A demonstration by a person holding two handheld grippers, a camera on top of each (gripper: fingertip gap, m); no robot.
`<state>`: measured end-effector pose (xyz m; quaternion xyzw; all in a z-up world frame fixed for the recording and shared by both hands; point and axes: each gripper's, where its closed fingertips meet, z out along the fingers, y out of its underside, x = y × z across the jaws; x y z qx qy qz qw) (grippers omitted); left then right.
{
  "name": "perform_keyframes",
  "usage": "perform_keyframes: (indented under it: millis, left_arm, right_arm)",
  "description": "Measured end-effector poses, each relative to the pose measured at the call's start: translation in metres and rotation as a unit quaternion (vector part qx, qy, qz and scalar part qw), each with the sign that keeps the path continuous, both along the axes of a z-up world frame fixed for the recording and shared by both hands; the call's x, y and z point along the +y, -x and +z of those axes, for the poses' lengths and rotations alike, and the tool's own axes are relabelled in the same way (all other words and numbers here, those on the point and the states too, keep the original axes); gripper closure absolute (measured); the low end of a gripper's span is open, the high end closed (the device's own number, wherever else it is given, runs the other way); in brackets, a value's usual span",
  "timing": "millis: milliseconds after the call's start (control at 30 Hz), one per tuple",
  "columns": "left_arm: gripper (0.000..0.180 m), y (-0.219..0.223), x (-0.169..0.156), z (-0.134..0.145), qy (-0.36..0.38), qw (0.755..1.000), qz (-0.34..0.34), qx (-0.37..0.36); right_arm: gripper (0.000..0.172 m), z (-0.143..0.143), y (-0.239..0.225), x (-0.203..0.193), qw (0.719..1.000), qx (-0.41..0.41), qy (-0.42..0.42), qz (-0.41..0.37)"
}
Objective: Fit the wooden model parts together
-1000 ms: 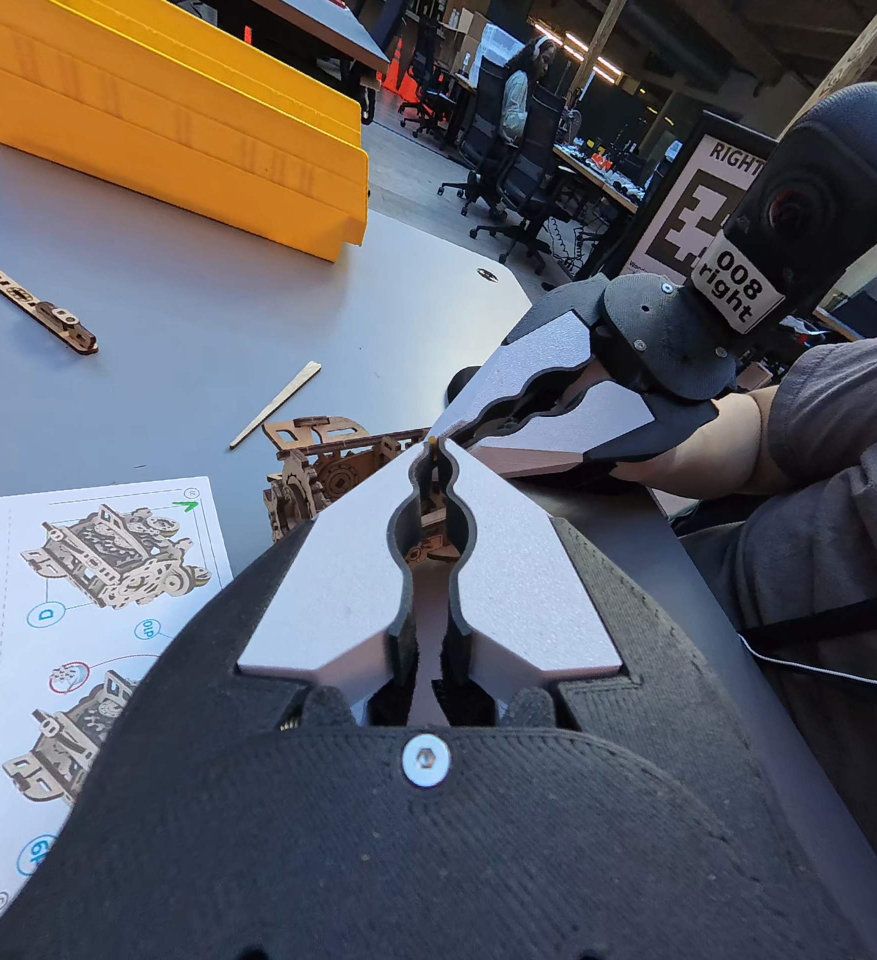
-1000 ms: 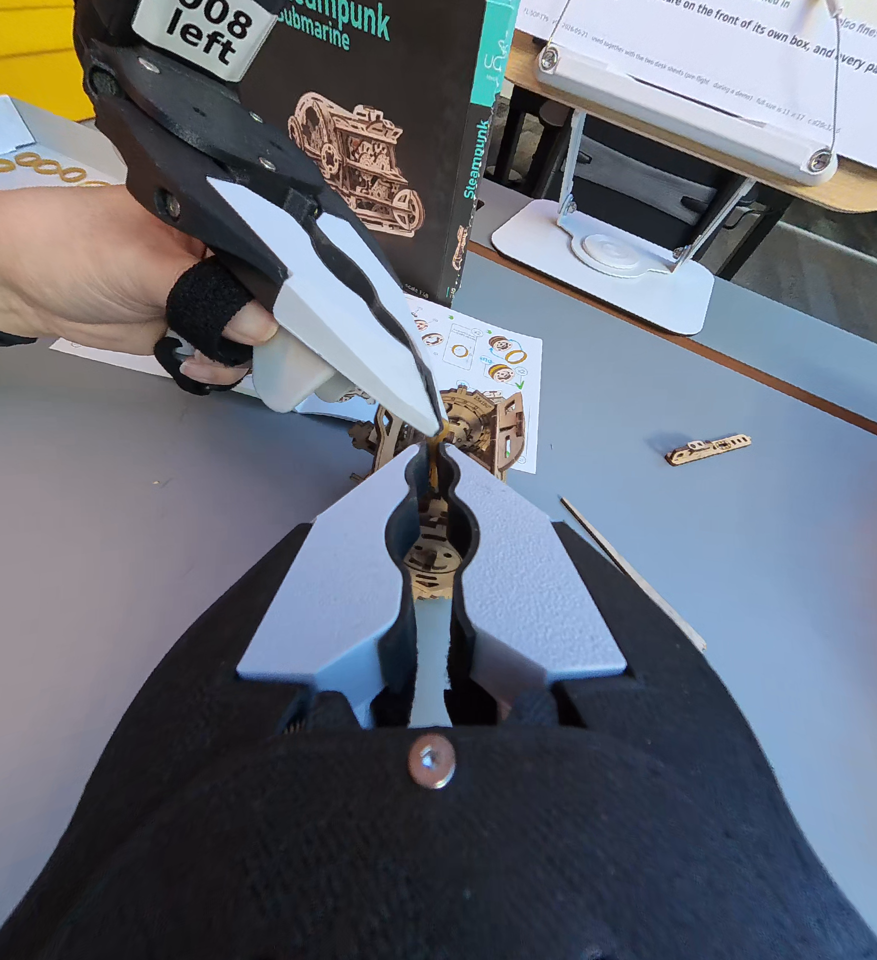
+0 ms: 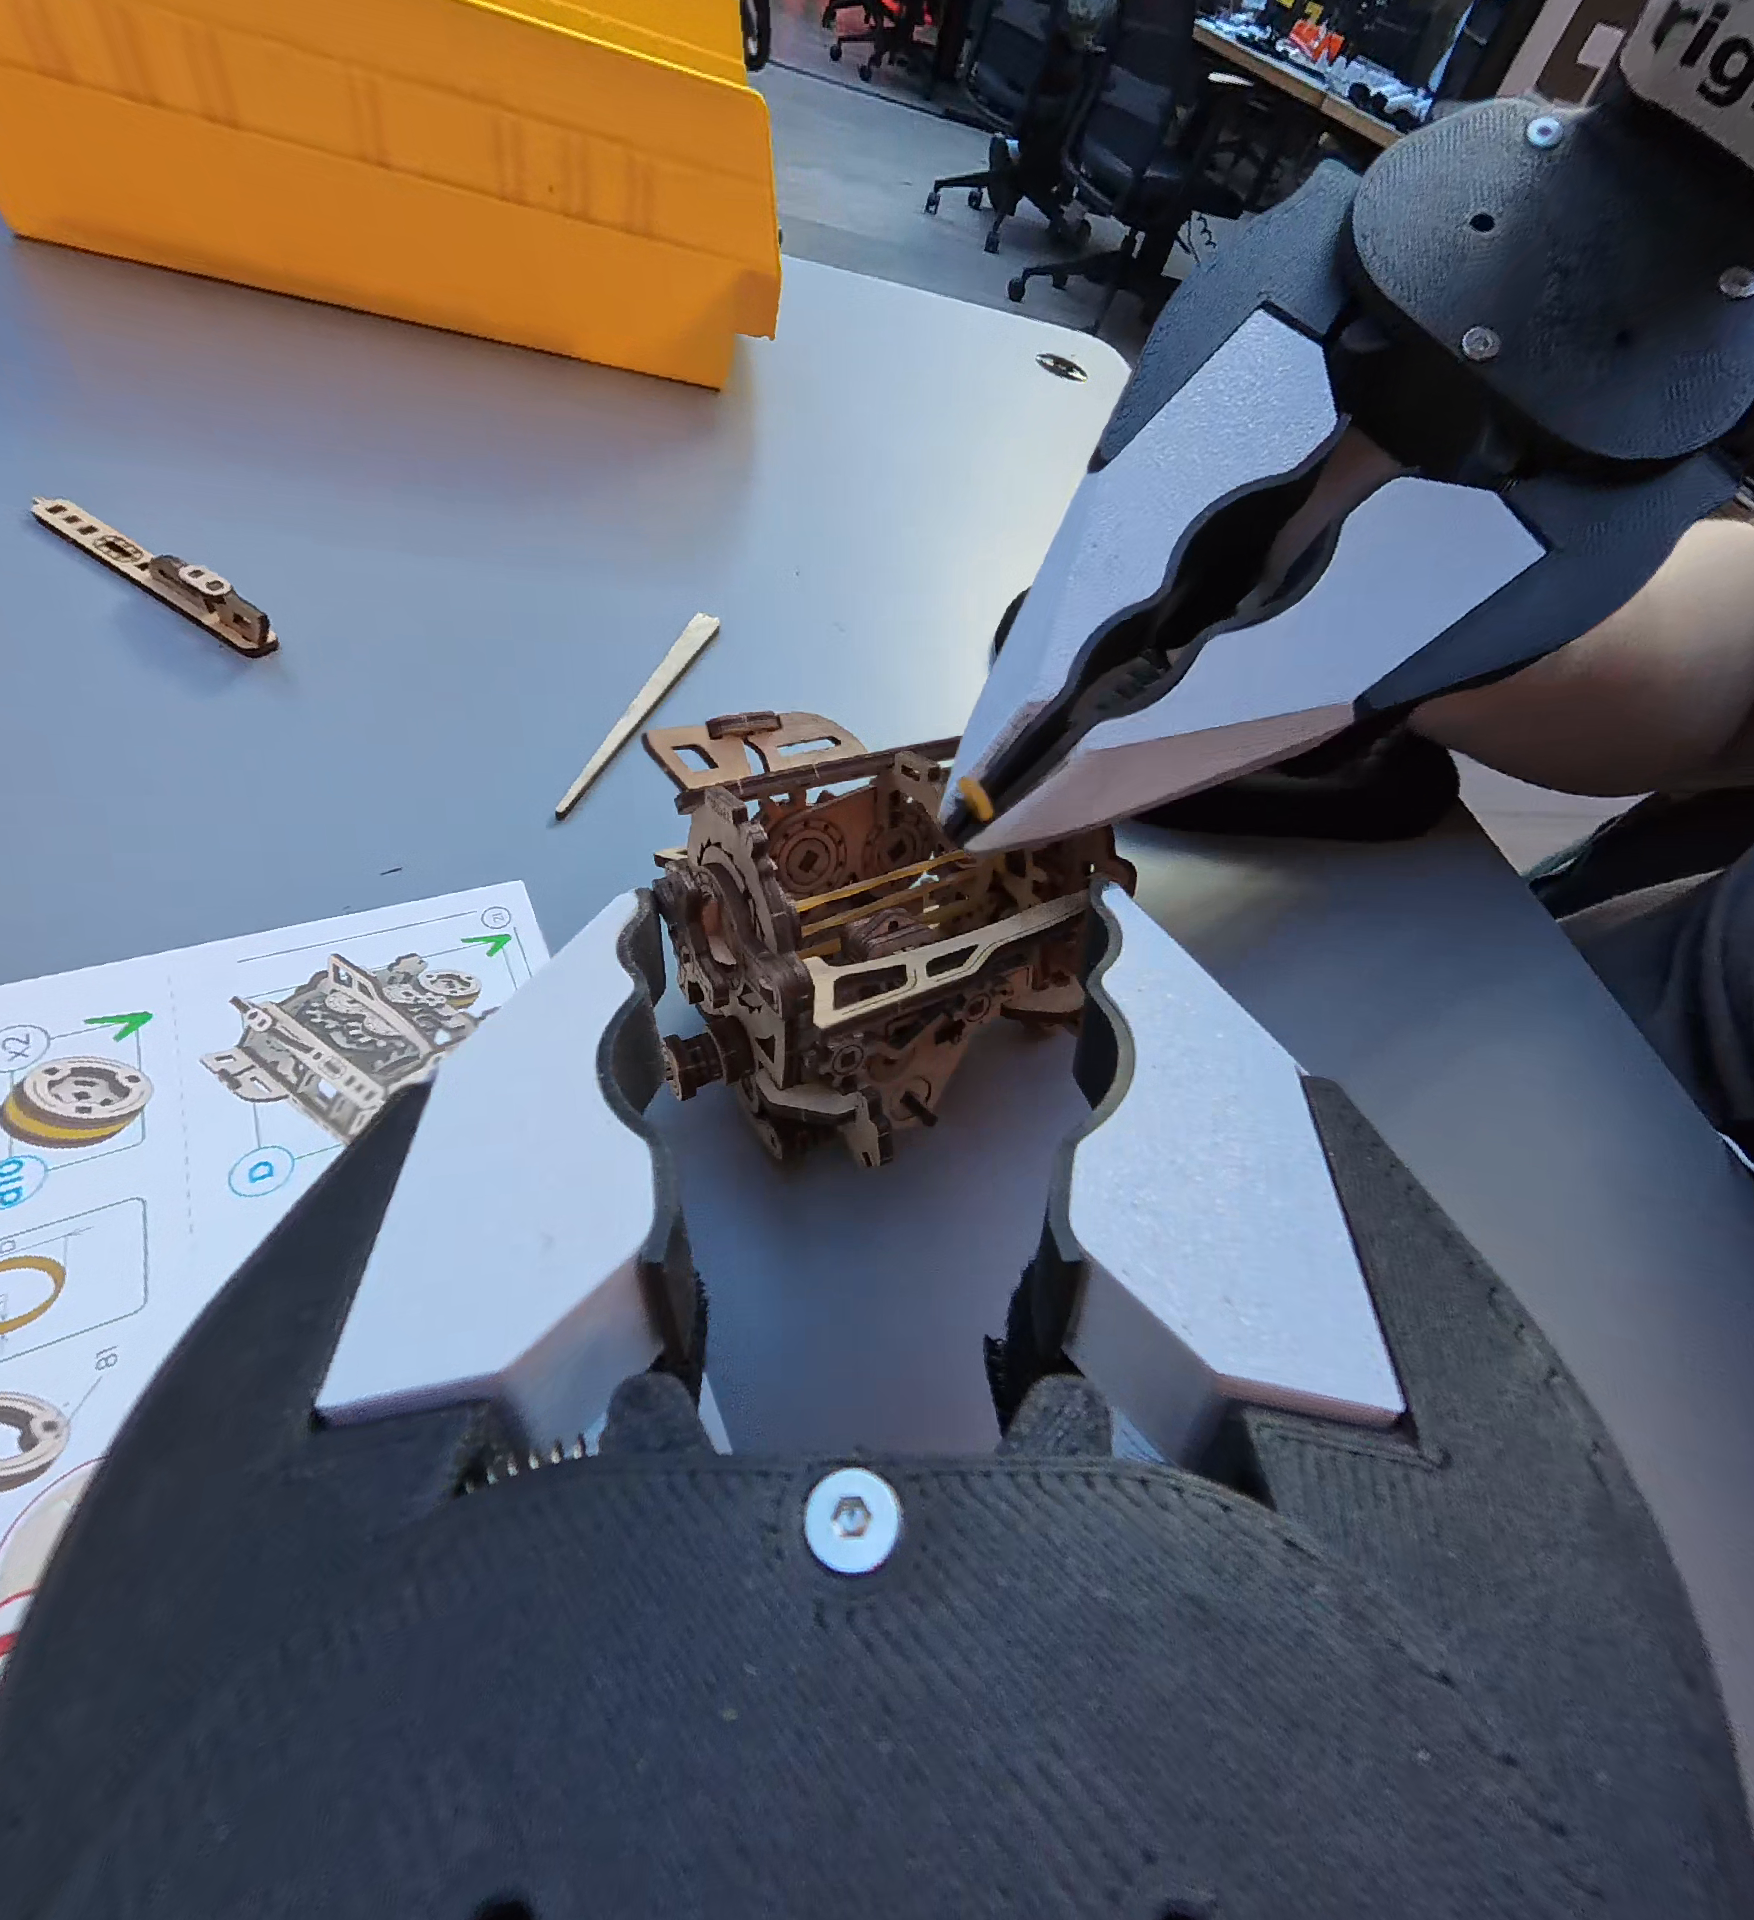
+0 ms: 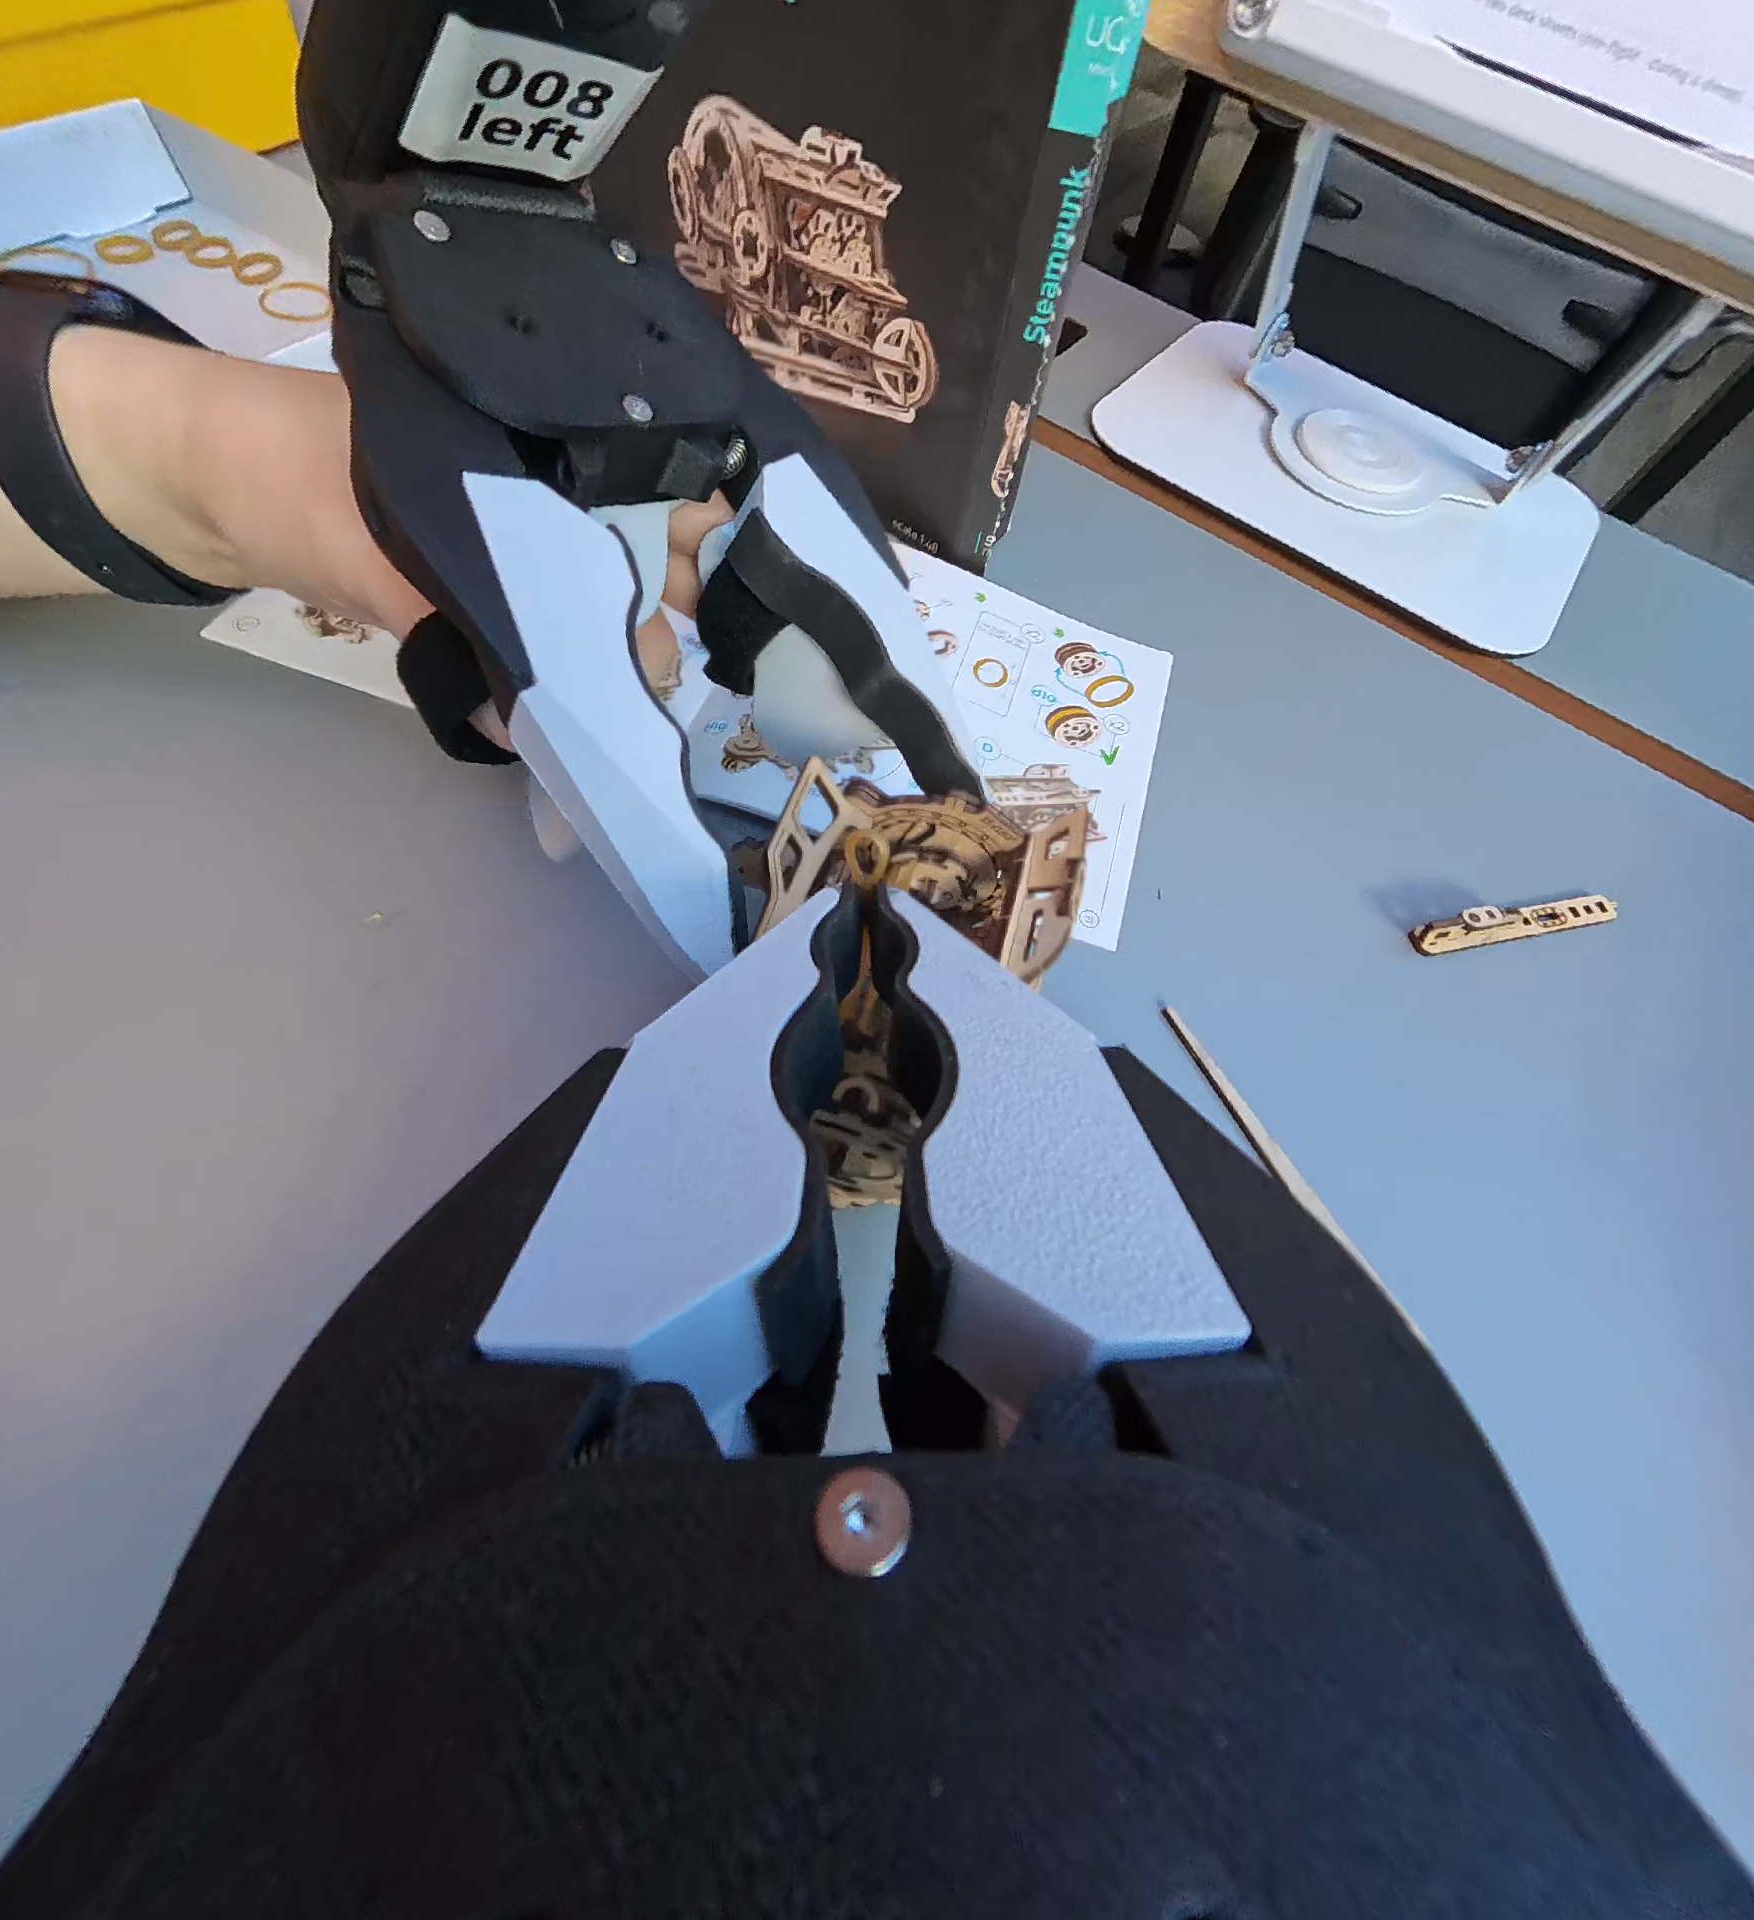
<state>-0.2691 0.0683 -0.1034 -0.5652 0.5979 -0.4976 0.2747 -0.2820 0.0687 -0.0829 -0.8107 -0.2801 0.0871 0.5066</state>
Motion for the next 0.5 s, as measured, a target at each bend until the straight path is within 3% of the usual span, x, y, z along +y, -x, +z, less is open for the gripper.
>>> perform_keyframes:
  millis: [400,500]
  left_arm:
    - [0.102,-0.003,-0.013,0.0,-0.011,1.0,-0.009,0.002]
    - [0.102,-0.003,-0.013,0.0,-0.013,1.0,-0.01,0.001]
  right_arm:
    - [0.172,0.0,0.001,0.001,0.997,-0.028,0.057,0.042]
    - [0.172,0.002,0.0,-0.001,0.997,0.0,0.07,0.046]
